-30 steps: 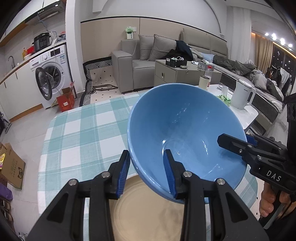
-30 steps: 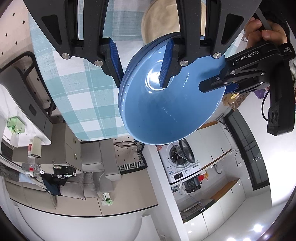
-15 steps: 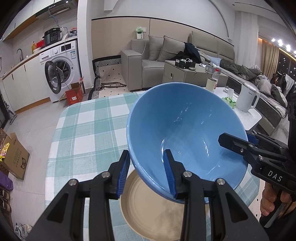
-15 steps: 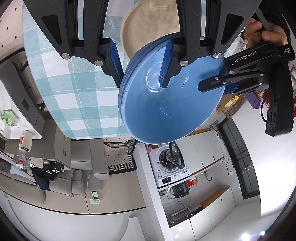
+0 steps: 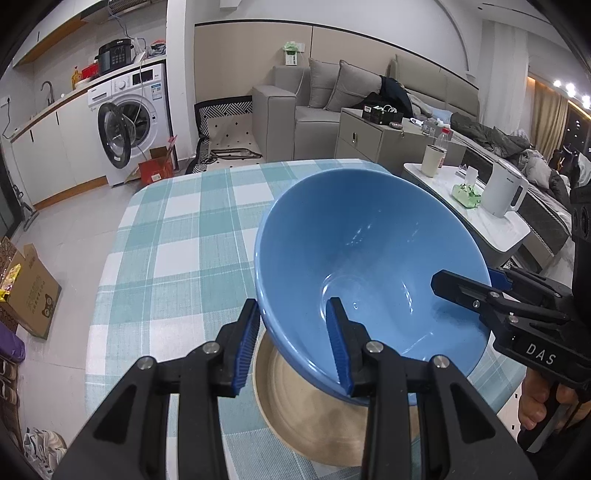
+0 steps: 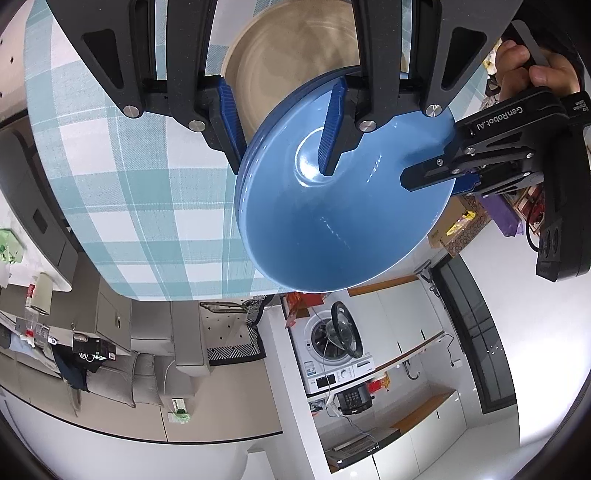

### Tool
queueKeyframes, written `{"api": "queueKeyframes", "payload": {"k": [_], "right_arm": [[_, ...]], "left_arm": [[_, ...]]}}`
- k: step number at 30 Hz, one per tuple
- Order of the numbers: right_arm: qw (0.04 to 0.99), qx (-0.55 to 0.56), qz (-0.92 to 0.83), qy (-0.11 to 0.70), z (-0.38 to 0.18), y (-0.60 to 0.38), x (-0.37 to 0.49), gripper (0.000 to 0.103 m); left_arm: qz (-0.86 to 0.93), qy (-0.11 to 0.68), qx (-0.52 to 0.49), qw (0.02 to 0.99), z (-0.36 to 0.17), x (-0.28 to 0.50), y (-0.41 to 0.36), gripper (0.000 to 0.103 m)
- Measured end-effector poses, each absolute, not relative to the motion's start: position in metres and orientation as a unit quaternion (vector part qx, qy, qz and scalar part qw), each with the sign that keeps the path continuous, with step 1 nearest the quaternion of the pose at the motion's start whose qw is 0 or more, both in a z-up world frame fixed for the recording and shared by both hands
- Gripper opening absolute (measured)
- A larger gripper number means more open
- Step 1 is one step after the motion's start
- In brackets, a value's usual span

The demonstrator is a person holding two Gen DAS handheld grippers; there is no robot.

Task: Organize plates and bowls
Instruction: 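Lift the nested bowls with both grippers and carry them over the cream plates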

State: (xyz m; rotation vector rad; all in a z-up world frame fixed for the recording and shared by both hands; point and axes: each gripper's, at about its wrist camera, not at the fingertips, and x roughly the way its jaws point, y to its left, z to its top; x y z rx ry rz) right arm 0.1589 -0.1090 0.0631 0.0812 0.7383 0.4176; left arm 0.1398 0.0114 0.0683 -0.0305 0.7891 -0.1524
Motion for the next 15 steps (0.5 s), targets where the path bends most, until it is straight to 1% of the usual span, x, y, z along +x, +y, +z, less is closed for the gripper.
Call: {"api": "queueKeyframes", "payload": {"k": [9, 15], "right_arm": [[0.902, 0.038, 0.202, 0.380, 0.041, -0.106, 0.166, 0.041], [0.900, 0.039, 0.200, 0.385, 0.037, -0.106, 0.168, 0.041]], "left_arm": [[-0.072, 0.405, -0.018, 0.911, 0.048, 0.142, 0.014, 0.036], [-0.072, 0.412, -0.017, 0.908, 0.043, 0.141, 0.011, 0.036]]}}
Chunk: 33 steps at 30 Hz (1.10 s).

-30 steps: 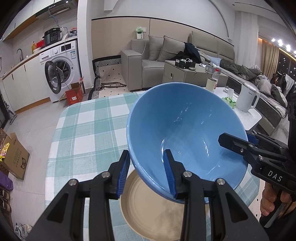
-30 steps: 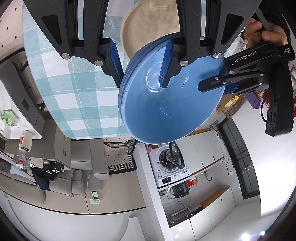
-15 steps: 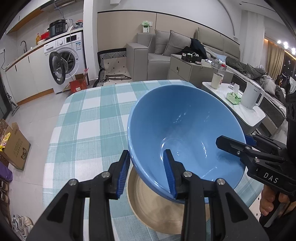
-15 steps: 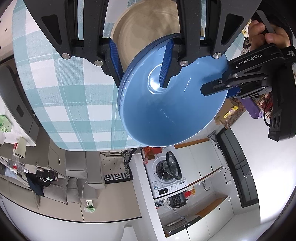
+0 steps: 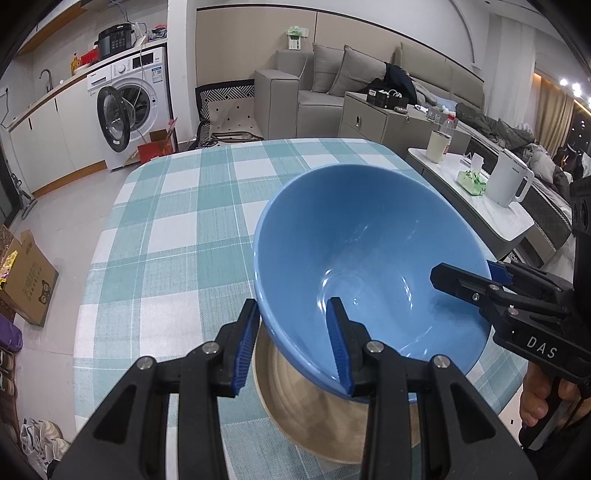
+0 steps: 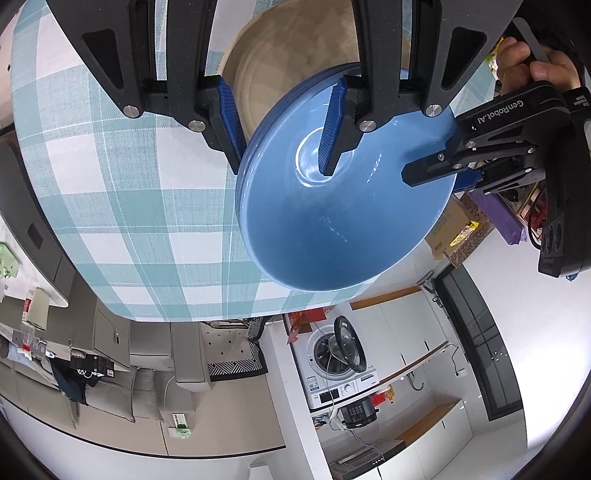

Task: Organize plates and bowls
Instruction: 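Lift the nested bowls with both grippers and carry them over the cream plates, then lower the nested bowls onto the cream plate stack and open both grippers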

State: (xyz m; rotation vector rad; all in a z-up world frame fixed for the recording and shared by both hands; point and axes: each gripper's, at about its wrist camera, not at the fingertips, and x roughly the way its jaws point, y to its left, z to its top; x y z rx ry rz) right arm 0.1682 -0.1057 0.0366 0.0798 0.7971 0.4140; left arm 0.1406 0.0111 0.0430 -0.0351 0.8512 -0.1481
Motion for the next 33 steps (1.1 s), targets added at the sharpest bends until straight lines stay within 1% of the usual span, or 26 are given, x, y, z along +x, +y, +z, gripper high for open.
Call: {"api": "queueKeyframes", "payload": {"k": [14, 21, 26, 27, 28, 30, 31, 32, 33], "right_arm": [[0.894, 0.026, 0.202, 0.398, 0.034, -0.104, 0.169, 0.041], [0.887, 0.033, 0.205, 0.412, 0.028, -0.106, 0.174, 0.042], [0.882, 0.042, 0.214, 0.417, 0.027, -0.109, 0.176, 0.042], [0.881, 0.045, 0.217, 0.418, 0.027, -0.110, 0.176, 0.046], [0.880, 0.045, 0.220, 0.418, 0.027, -0.110, 0.176, 0.050], [0.883, 0.040, 0.223, 0.412, 0.029, -0.110, 0.175, 0.054], [0.883, 0.038, 0.224, 0.411, 0.030, -0.110, 0.174, 0.061], [0.884, 0.036, 0.224, 0.407, 0.031, -0.111, 0.174, 0.065], [0.887, 0.035, 0.224, 0.403, 0.034, -0.112, 0.173, 0.072]], "left_arm": [[-0.077, 0.414, -0.022, 0.907, 0.042, 0.133, 0.010, 0.037], [-0.084, 0.412, -0.025, 0.907, 0.045, 0.136, 0.012, 0.041], [-0.093, 0.412, -0.030, 0.906, 0.045, 0.137, 0.013, 0.048], [-0.095, 0.411, -0.032, 0.906, 0.045, 0.137, 0.014, 0.052], [-0.095, 0.409, -0.034, 0.907, 0.046, 0.137, 0.014, 0.060], [-0.093, 0.407, -0.031, 0.908, 0.047, 0.136, 0.015, 0.062], [-0.092, 0.406, -0.030, 0.909, 0.048, 0.135, 0.016, 0.063], [-0.091, 0.405, -0.031, 0.909, 0.048, 0.134, 0.017, 0.065], [-0.088, 0.403, -0.032, 0.910, 0.049, 0.133, 0.018, 0.070]]}}
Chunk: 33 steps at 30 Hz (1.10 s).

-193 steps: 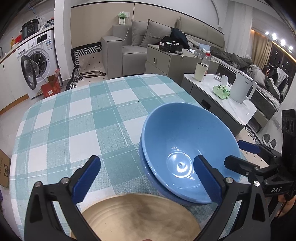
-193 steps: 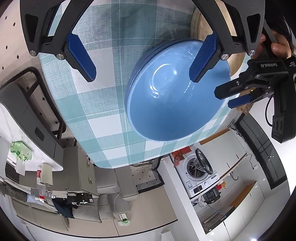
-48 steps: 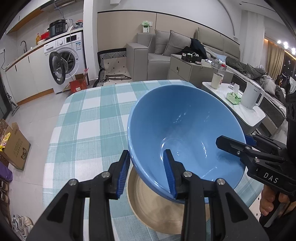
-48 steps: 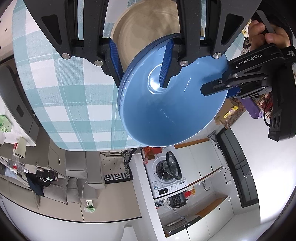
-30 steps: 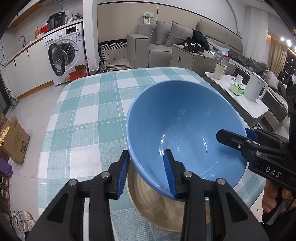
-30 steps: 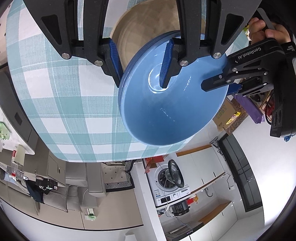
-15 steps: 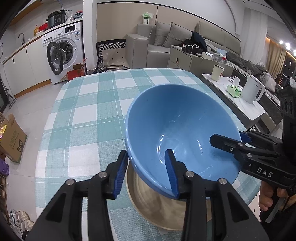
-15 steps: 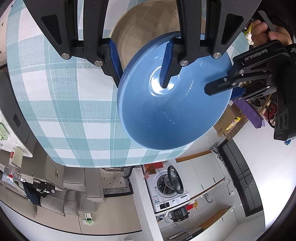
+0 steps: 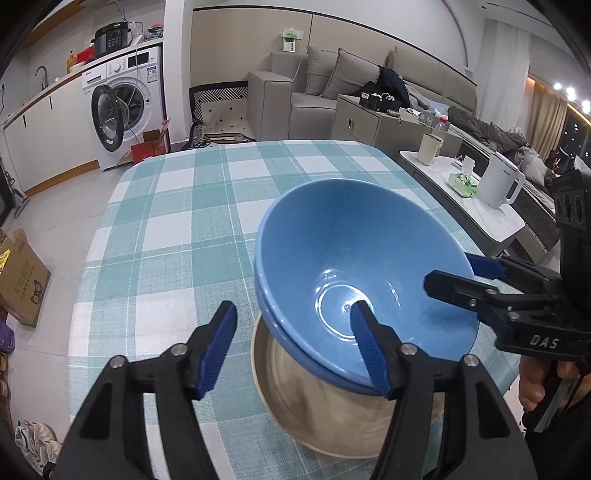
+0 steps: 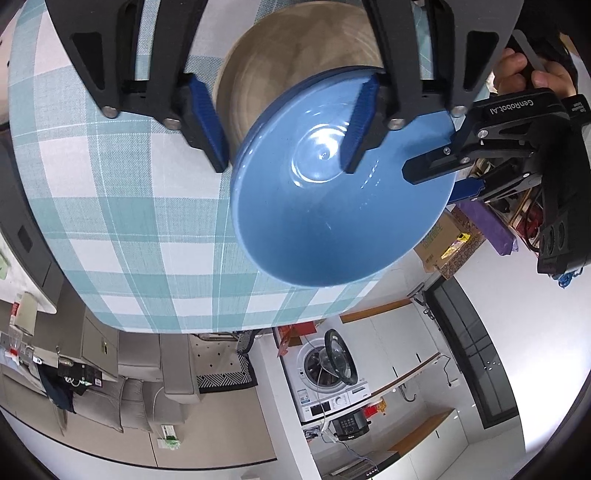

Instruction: Organize plates and bowls

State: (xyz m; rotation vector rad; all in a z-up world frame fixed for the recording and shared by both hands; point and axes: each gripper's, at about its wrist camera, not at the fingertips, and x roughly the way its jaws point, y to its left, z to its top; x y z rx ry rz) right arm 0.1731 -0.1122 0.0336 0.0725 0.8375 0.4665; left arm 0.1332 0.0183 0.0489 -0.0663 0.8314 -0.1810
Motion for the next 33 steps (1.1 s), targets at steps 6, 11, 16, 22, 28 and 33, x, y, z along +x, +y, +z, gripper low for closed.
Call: {"api": "queueKeyframes", "payload": {"k": [6, 11, 16, 22, 28, 33], "right_arm": [[0.899, 0.022, 0.222, 0.376, 0.049, -0.124, 0.171, 0.093], [0.908, 0.016, 0.227, 0.351, 0.058, -0.131, 0.164, 0.102], [0.913, 0.007, 0.239, 0.329, 0.062, -0.135, 0.151, 0.102], [0.916, -0.017, 0.252, 0.310, 0.061, -0.136, 0.134, 0.102], [0.918, -0.029, 0.256, 0.301, 0.052, -0.142, 0.120, 0.102], [0.922, -0.023, 0.262, 0.284, 0.046, -0.147, 0.107, 0.102]], "left_arm": [[-0.090, 0.376, -0.046, 0.921, 0.059, 0.123, 0.029, 0.080], [-0.083, 0.338, -0.038, 0.937, 0.067, 0.109, 0.031, 0.103], [-0.082, 0.311, -0.016, 0.947, 0.072, 0.095, 0.027, 0.103], [-0.062, 0.269, 0.029, 0.961, 0.070, 0.077, 0.019, 0.103], [-0.038, 0.251, 0.032, 0.967, 0.062, 0.064, 0.020, 0.103], [-0.031, 0.233, 0.036, 0.971, 0.052, 0.050, 0.017, 0.103]]}}
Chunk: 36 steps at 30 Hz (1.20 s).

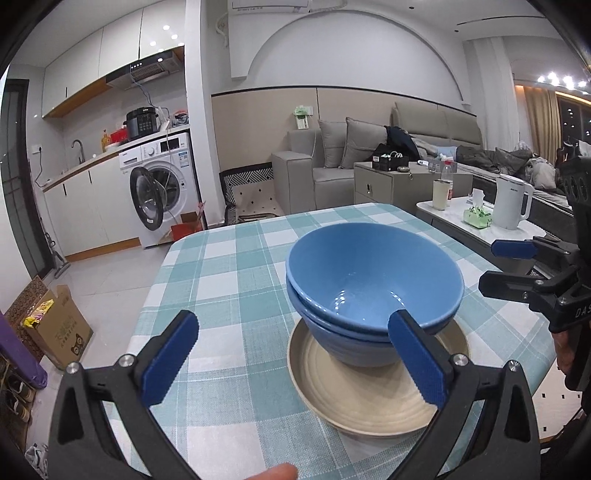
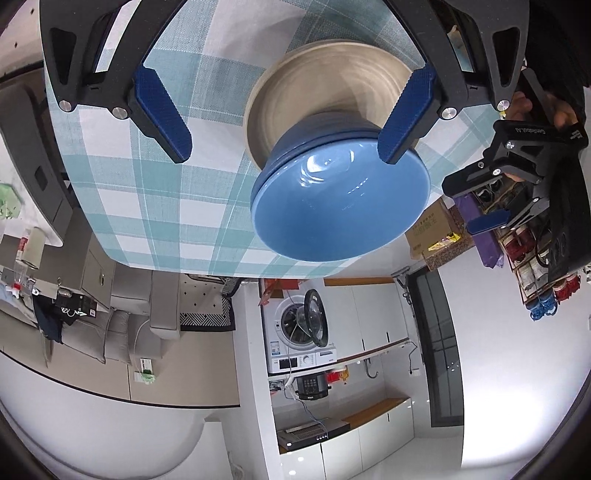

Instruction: Organize plates and bowls

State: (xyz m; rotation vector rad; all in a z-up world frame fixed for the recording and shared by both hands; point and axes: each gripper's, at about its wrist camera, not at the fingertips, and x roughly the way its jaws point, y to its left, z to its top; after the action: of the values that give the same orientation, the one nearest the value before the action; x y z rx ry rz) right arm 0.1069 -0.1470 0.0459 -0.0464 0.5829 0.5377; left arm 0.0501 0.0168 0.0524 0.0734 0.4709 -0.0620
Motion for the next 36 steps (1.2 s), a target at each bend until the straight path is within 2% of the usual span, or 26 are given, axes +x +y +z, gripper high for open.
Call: {"api": "queueKeyframes", "payload": {"k": [14, 36], "right_arm": [[0.924, -0.026, 0.280, 0.260, 0.023, -0.152, 0.076, 0.102], [0.923, -0.020, 0.296, 0.246, -0.006, -0.151, 0.056, 0.102]], "left_arm": [[-0.020, 0.226, -0.006, 0.974, 0.028, 0.034, 0.026, 0.103], [-0.029, 0.215, 0.010, 0.976, 0.002, 0.020, 0.016, 0.103]]}}
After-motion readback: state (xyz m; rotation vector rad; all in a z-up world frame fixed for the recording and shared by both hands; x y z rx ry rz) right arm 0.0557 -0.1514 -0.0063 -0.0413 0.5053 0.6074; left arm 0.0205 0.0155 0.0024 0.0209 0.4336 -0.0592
